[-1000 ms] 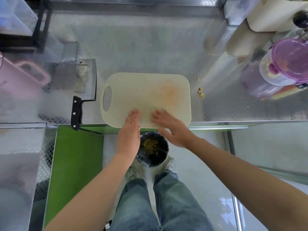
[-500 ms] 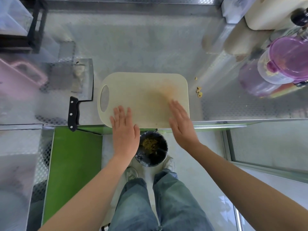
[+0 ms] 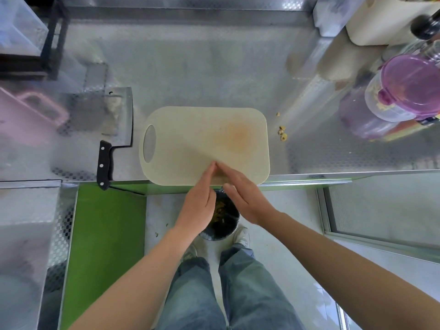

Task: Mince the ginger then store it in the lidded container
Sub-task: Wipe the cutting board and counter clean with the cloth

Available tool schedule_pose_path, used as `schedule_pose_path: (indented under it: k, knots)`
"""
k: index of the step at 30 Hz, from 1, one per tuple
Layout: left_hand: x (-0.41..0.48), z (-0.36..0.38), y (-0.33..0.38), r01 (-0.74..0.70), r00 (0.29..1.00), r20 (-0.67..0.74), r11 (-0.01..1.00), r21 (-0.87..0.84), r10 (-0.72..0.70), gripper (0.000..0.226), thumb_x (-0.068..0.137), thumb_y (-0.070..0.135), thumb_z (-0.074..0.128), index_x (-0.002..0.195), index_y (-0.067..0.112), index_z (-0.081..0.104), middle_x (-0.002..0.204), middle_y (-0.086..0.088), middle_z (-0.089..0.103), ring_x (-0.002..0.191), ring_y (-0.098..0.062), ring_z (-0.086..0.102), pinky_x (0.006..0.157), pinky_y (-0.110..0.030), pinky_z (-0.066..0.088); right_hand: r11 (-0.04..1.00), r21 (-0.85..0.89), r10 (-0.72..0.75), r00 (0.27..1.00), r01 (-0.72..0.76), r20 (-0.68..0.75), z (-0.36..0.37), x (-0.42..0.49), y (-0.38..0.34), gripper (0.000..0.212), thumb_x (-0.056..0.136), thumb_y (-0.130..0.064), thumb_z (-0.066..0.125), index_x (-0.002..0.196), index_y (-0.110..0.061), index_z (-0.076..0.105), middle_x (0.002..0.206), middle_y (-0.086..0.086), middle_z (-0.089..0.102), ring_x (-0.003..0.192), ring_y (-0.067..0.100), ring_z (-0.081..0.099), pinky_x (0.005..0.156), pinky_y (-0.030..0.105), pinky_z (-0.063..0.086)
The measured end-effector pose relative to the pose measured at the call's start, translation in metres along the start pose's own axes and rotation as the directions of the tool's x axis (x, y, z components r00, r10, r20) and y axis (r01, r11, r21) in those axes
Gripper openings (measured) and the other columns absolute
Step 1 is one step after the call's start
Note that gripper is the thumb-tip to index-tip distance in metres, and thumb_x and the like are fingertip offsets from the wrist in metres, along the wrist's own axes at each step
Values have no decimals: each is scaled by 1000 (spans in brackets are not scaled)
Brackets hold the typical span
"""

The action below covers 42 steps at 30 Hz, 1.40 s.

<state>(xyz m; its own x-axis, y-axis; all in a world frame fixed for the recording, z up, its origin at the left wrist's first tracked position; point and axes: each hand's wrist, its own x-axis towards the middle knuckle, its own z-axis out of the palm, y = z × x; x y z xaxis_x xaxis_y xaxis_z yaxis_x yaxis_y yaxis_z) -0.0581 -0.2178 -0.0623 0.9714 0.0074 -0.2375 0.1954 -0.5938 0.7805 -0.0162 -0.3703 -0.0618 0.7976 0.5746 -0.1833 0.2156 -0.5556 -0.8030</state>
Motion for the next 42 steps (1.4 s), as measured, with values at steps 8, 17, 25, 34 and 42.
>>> schedule_pose_path:
  k: [8, 17, 25, 34, 42]
  knots:
    - [18, -18, -31, 25, 995, -103, 939, 342, 11, 62, 98, 7, 41, 152, 4, 11, 161, -9, 4, 147, -16, -6, 120, -30, -3, 998, -55, 10, 1000, -9, 16, -13, 12, 12, 50, 100, -36, 33, 147, -19, 35, 146, 0, 46, 136, 13, 39, 115, 36, 30]
    - [17, -23, -35, -12, 995, -86, 942, 336, 43, 60, 99, 8, 46, 151, 4, 17, 160, -8, 10, 147, -17, 2, 121, -33, 6, 987, -121, -89, 989, 104, 119, -5, 0, 9, 44, 99, -28, 39, 140, -16, 49, 147, 2, 45, 140, 11, 32, 119, 32, 22]
    - [17, -23, -36, -24, 993, -96, 937, 348, 61, 59, 99, 8, 45, 151, 5, 18, 160, -8, 10, 145, -11, -2, 119, -26, 0, 982, -158, -94, 993, 105, 73, -10, 6, 8, 49, 98, -34, 34, 141, -15, 48, 148, 2, 44, 143, 14, 30, 120, 35, 20]
    - [17, -22, -36, -12, 994, -98, 935, 355, 51, 59, 100, 9, 44, 152, 6, 17, 160, -7, 8, 148, -17, 1, 120, -28, 2, 979, -179, -101, 995, 101, 6, -5, 3, 10, 45, 96, -27, 37, 137, -15, 53, 143, 1, 50, 139, 12, 36, 119, 31, 23]
    - [17, -20, -38, -30, 992, -100, 930, 367, 71, 58, 99, 8, 46, 150, 3, 20, 160, -10, 11, 147, -19, 2, 119, -30, 2, 966, -245, -108, 990, 84, -86, -8, 1, 21, 46, 97, -24, 38, 140, -11, 48, 154, 5, 34, 146, 17, 21, 121, 37, 16]
